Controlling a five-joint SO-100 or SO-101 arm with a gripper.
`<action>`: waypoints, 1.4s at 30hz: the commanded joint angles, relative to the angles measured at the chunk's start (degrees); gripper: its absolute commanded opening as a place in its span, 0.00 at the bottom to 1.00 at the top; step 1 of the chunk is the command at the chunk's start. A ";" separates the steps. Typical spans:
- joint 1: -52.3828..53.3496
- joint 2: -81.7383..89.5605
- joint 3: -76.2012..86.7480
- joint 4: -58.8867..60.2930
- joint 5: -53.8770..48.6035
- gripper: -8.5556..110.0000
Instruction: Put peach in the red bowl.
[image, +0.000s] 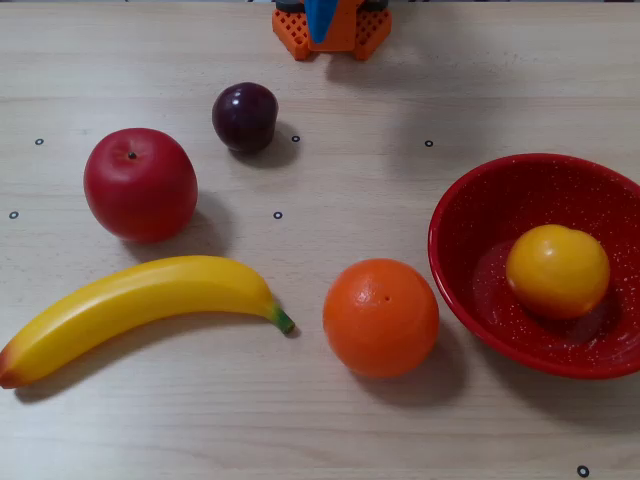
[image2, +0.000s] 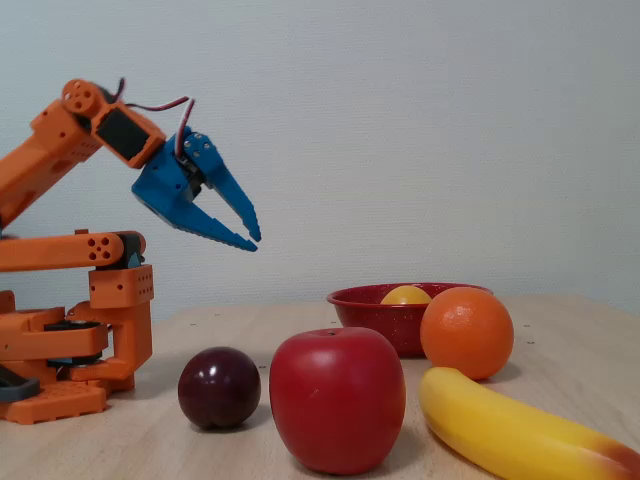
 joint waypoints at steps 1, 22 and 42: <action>1.32 1.67 0.18 -0.70 0.18 0.07; -1.58 10.46 33.49 -26.98 6.24 0.07; -3.25 10.55 44.03 -32.87 11.34 0.07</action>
